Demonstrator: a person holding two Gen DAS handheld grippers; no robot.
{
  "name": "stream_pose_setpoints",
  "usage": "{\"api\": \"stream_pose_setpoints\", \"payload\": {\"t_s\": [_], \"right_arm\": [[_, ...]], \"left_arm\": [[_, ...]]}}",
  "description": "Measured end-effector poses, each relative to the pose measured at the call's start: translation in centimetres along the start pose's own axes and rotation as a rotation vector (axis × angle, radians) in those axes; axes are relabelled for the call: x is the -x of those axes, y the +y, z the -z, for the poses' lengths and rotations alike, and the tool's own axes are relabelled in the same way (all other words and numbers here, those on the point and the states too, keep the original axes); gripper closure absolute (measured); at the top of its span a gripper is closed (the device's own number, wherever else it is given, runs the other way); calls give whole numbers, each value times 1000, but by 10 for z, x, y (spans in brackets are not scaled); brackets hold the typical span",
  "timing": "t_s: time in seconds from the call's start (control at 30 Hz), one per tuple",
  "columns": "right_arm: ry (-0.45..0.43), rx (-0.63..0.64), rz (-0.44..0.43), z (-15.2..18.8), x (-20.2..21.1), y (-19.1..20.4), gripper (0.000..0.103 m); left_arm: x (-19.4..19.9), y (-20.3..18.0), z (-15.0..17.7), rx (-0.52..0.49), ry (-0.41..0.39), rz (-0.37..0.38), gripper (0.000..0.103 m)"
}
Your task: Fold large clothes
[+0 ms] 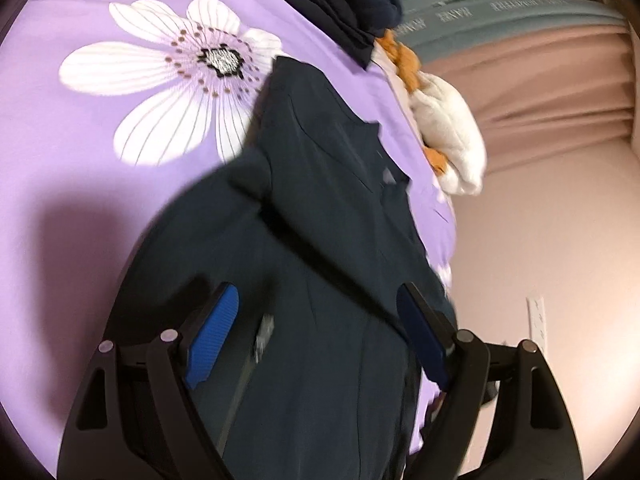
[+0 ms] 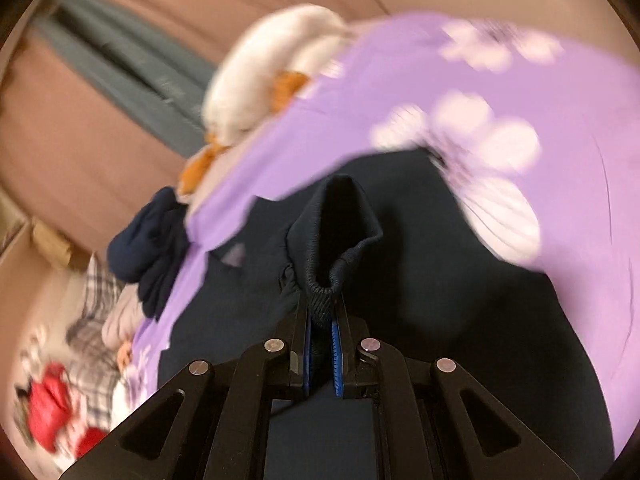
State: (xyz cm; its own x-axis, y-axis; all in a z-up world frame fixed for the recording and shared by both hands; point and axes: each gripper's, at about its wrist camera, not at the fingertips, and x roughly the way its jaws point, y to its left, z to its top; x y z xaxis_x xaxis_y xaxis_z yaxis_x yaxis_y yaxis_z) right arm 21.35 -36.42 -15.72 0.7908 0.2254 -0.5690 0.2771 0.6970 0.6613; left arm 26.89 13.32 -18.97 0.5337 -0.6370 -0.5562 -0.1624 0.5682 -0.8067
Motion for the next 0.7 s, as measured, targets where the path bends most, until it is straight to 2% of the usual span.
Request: {"api": "stream_pose_setpoints", "payload": {"t_s": [0.07, 0.13, 0.23, 0.37, 0.43, 0.57, 0.7], "right_arm": [[31, -36, -15, 1, -5, -10, 94], [47, -46, -30, 3, -5, -14, 93], [71, -19, -41, 8, -1, -7, 93], [91, 51, -63, 4, 4, 6, 93], [73, 82, -68, 2, 7, 13, 93], [30, 135, -52, 4, 10, 25, 93], [86, 128, 22, 19, -11, 12, 93]], "left_arm": [[-14, 3, -10, 42, -12, -4, 23], [-25, 8, -17, 85, -24, -3, 34], [-36, 11, -26, 130, -43, 6, 63], [-43, 15, -37, 182, -77, -23, 89], [-39, 16, -43, 177, -96, -46, 92], [-22, 6, -45, 70, -184, -125, 92], [-28, 17, -43, 6, -166, -231, 92]]}}
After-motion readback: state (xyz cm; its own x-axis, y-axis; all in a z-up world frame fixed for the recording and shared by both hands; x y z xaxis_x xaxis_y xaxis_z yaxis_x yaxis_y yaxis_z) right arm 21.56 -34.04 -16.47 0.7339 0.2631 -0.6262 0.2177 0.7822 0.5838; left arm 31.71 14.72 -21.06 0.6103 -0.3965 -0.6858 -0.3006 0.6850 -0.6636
